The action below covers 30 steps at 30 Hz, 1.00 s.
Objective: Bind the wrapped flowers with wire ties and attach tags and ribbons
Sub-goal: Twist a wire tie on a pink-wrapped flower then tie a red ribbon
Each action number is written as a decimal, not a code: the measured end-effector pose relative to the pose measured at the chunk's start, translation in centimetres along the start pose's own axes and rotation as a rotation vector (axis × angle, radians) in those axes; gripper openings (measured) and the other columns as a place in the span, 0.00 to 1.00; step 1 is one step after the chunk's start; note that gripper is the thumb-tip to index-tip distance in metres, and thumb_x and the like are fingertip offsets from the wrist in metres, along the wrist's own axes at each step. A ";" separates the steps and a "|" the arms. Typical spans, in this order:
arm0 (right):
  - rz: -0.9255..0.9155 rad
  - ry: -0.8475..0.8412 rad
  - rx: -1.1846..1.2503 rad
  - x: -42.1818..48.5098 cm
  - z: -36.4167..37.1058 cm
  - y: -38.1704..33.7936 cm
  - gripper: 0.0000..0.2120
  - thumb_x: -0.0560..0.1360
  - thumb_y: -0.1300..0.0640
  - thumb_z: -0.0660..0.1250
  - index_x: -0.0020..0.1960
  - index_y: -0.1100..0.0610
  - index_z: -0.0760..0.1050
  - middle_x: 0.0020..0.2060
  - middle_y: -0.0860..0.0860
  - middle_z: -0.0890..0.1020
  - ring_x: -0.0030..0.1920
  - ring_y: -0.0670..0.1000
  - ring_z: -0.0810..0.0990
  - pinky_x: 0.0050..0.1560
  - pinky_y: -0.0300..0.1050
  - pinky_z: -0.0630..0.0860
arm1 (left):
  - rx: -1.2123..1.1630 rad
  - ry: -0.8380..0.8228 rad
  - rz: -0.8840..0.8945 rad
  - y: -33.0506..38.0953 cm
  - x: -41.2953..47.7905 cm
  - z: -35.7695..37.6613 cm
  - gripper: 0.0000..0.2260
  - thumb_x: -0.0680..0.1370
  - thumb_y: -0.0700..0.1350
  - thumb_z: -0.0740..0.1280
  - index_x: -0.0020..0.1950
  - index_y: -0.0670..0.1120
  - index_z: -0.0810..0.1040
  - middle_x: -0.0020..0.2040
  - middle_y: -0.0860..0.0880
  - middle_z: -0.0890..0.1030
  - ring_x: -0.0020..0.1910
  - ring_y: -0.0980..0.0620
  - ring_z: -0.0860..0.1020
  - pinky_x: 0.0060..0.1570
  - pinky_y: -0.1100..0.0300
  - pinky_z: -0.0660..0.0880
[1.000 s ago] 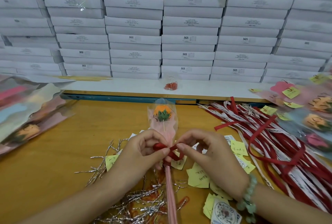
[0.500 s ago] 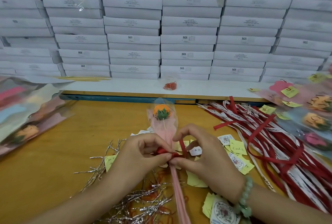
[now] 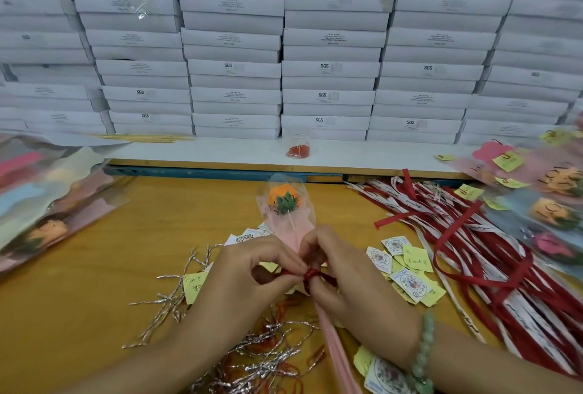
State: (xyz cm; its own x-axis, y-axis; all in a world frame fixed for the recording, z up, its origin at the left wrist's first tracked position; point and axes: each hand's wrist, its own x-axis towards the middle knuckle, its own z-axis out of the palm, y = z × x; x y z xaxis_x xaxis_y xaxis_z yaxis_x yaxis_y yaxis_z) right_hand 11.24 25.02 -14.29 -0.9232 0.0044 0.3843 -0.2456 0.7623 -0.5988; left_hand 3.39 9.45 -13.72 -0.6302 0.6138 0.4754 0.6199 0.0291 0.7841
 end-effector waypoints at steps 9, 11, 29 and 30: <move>0.090 0.060 0.123 0.3 -0.5 0.1 0.11 0.73 0.67 0.69 0.46 0.52 0.75 0.36 0.42 0.78 0.34 0.36 0.76 0.35 0.27 0.68 | 0.128 0.015 0.126 -0.3 0.0 -0.3 0.07 0.69 0.35 0.76 0.38 0.48 0.86 0.43 0.56 0.81 0.43 0.54 0.81 0.38 0.63 0.76; 0.167 0.060 0.275 0.5 -1.0 0.3 0.09 0.71 0.67 0.73 0.44 0.54 0.78 0.35 0.42 0.80 0.34 0.38 0.77 0.36 0.30 0.71 | 0.174 0.020 0.150 -0.3 0.1 -0.5 0.07 0.69 0.35 0.76 0.38 0.47 0.86 0.42 0.55 0.79 0.42 0.53 0.79 0.37 0.67 0.74; 0.390 0.033 0.111 1.6 -3.7 2.7 0.08 0.72 0.62 0.73 0.46 0.53 0.76 0.36 0.49 0.82 0.34 0.46 0.80 0.40 0.39 0.77 | 0.345 -0.277 -0.128 -0.1 0.3 -1.1 0.10 0.69 0.47 0.78 0.37 0.57 0.78 0.38 0.62 0.81 0.50 0.63 0.71 0.44 0.74 0.66; 0.390 0.031 0.081 1.6 -3.8 2.8 0.08 0.72 0.62 0.73 0.47 0.52 0.76 0.36 0.49 0.82 0.35 0.47 0.80 0.40 0.39 0.77 | 0.340 -0.298 -0.144 -0.1 0.3 -1.0 0.10 0.70 0.47 0.78 0.37 0.56 0.78 0.37 0.61 0.81 0.46 0.63 0.72 0.42 0.73 0.67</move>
State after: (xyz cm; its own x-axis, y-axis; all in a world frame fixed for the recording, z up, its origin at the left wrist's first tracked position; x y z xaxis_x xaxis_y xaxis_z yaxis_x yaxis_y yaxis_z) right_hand 10.19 29.56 -12.68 -0.9427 0.3041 0.1372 0.0982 0.6458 -0.7572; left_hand 2.66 8.86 -13.21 -0.5905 0.7825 0.1974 0.6852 0.3570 0.6349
